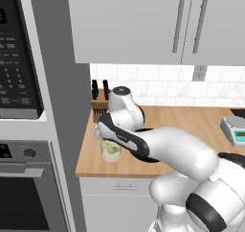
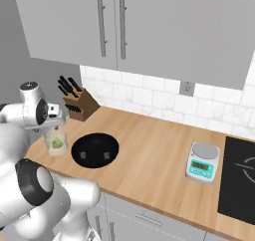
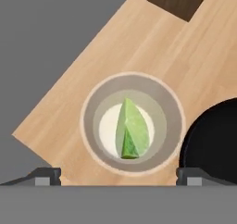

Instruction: Grab a lemon wedge from the fridge and one ice cube from the ice bowl, and put them in the glass of lemonade.

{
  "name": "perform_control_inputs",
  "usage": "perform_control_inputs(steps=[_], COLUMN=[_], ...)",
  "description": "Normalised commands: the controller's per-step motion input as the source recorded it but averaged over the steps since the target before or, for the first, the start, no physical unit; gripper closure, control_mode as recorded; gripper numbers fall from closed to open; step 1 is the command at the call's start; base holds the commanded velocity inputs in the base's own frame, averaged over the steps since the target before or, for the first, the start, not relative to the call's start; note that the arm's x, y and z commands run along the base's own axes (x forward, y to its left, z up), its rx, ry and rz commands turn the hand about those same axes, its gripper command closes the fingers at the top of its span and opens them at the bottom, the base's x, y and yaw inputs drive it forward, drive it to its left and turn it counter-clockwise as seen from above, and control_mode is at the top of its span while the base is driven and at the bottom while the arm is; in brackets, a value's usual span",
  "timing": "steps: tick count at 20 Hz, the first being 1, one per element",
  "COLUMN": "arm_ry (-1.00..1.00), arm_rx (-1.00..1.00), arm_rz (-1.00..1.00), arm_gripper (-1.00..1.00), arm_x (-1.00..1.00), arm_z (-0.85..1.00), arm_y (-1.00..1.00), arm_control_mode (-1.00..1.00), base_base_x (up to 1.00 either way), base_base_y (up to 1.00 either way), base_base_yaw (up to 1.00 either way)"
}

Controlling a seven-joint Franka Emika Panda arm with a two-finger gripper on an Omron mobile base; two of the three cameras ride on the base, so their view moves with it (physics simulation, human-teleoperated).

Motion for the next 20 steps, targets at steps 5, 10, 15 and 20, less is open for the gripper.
perform_control_inputs(steps=[5, 10, 15, 20], arm_ry=[0.03, 0.12, 0.21, 0.20], arm_rx=[0.00, 0.04, 0.02, -0.01], arm_rz=[-0.29, -0.09, 0.00, 0.00], arm_gripper=[-1.00, -1.00, -1.00, -1.00], arm_x=[-0.01, 0.03, 0.20, 0.30], arm_z=[-0.06, 0.13, 0.02, -0.02], arm_y=[-0.60, -0.98, -0.67, 0.00], arm_control_mode=[-1.00, -1.00, -1.00, -1.00], base_base_x=[0.00, 0.00, 0.00, 0.00], base_base_y=[0.00, 0.00, 0.00, 0.00], base_base_yaw=[0.00, 0.00, 0.00, 0.00])
